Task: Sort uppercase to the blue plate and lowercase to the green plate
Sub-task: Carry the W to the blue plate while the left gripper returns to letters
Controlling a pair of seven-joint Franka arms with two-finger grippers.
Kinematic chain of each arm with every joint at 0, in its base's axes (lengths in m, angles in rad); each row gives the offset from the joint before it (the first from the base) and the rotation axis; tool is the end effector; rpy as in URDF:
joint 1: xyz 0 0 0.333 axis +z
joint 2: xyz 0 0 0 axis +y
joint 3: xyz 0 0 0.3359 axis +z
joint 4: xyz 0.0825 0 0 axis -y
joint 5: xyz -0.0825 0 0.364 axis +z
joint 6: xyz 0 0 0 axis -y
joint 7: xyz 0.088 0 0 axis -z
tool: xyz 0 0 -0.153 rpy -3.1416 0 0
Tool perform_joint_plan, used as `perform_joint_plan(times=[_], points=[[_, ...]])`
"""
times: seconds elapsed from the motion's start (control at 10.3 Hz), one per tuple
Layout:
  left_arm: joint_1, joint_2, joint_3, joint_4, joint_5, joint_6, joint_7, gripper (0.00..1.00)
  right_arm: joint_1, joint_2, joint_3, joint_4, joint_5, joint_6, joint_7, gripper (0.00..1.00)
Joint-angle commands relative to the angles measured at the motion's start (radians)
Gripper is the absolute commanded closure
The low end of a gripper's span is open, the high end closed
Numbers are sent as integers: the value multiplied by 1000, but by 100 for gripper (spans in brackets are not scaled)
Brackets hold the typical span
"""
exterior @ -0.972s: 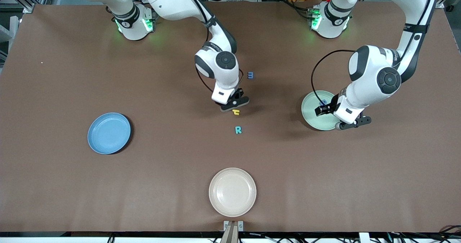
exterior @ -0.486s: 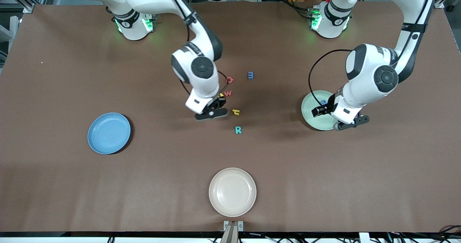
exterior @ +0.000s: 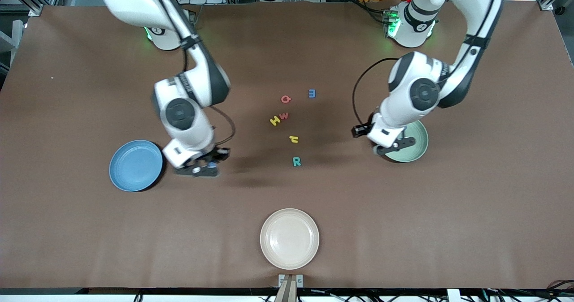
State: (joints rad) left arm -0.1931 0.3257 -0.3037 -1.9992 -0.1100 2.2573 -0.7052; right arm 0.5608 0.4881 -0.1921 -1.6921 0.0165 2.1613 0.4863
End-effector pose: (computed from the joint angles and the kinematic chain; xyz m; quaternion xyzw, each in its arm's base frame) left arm 0.5139 -0.2815 0.2865 0.9849 0.1454 -0.0736 0.0581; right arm 0.6122 0.2504 0.3007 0.9979 -0.0526 0.0112 0.0367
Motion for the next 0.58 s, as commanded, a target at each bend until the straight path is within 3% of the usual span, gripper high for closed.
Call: perform_joint_plan(times=[0.0, 0.49], points=[[-84, 100, 9, 80, 70, -7, -141, 35, -88, -45, 3, -23, -15, -21, -35, 100], [-273, 199, 38, 102, 93, -7, -318, 35, -326, -48, 0, -29, -12, -50, -228, 100]])
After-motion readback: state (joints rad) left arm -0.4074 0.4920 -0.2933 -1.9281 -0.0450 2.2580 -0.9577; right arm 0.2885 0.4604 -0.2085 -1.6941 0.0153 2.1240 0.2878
